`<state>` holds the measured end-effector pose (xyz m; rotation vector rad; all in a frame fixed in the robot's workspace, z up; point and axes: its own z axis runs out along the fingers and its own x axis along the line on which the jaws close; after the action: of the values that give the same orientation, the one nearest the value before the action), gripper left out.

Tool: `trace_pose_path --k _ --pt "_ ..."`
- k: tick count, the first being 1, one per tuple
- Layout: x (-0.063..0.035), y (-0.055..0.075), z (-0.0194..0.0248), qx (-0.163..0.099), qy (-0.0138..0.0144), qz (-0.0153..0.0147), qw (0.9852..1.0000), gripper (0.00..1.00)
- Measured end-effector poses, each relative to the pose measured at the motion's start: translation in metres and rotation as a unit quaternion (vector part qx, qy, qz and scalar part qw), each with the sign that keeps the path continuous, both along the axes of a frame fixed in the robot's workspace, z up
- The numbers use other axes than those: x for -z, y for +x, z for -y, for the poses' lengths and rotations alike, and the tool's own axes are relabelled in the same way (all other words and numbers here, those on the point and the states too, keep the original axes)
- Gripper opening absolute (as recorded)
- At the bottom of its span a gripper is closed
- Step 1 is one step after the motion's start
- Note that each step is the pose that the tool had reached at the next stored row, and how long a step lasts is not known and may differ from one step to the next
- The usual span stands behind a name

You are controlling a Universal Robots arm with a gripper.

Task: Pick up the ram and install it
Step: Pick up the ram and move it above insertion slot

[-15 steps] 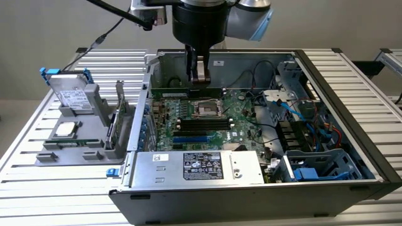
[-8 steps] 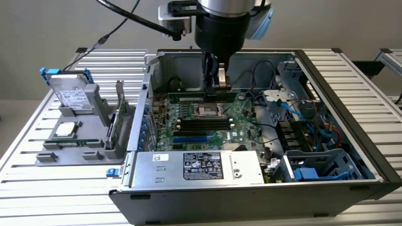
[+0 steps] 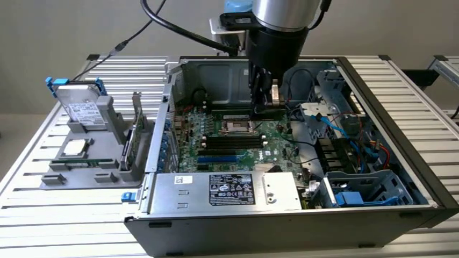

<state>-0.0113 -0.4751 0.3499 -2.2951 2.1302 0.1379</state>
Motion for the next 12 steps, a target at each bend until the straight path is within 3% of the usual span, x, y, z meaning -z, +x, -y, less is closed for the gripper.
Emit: trace_pose_path --k 8,12 --pt "0.0147 0.001 -0.016 0.0 0.0 -0.0032 1.0 0.14" --pt "0.0224 0.001 -0.0256 0.001 -0.0001 -0.0062 1.0 0.14"
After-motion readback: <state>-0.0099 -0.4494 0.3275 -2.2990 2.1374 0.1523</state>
